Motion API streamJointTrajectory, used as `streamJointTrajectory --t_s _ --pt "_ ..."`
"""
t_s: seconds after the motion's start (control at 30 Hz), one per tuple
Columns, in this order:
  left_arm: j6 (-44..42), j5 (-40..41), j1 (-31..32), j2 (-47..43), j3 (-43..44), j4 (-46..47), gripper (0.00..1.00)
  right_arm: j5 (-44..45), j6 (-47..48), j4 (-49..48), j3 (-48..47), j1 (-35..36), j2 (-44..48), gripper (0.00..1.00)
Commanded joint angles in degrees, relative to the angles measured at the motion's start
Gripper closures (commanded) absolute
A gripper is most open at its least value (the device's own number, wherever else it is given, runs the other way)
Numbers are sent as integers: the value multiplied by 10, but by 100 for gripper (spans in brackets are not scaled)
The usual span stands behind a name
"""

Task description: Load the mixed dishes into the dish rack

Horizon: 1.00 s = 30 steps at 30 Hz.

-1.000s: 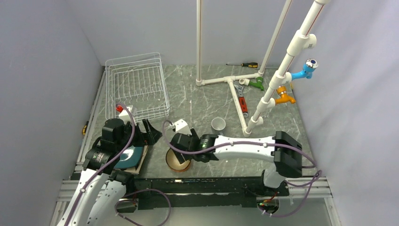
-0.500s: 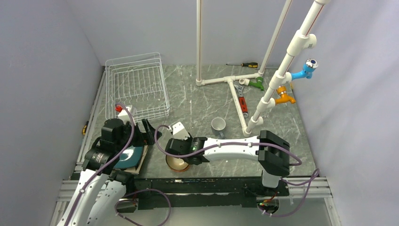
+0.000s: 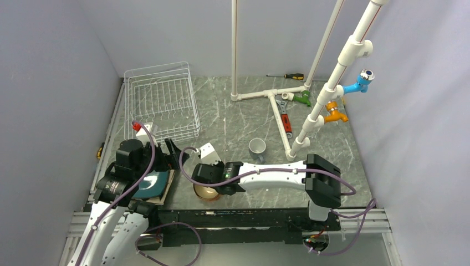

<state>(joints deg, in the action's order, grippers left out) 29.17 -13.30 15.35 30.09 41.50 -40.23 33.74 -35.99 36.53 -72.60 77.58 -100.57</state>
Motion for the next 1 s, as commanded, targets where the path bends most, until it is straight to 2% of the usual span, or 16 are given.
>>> streamJointTrajectory --t_s 0.0,0.1,0.33,0.57,0.7,0.87,0.97 --pt "-5 6 -2 -3 25 4 1 31 3 2 -32 2 -12 91" --pt "-3 11 -2 -8 25 3 1 31 5 -1 -30 2 -5 100" --pt "9 -3 -2 -9 23 23 1 28 13 3 -38 2 18 100" --pt "17 -14 -2 -14 26 17 0 -34 14 -76 15 -3 118 100" --pt "33 -43 -2 -24 17 40 1 -96 0 -124 58 -32 170 100" --pt "83 -129 -3 -24 -13 103 1 -271 -50 -239 153 -111 259 100" --pt "123 -184 -2 -22 -35 154 0 -341 -90 -321 213 -151 314 100"
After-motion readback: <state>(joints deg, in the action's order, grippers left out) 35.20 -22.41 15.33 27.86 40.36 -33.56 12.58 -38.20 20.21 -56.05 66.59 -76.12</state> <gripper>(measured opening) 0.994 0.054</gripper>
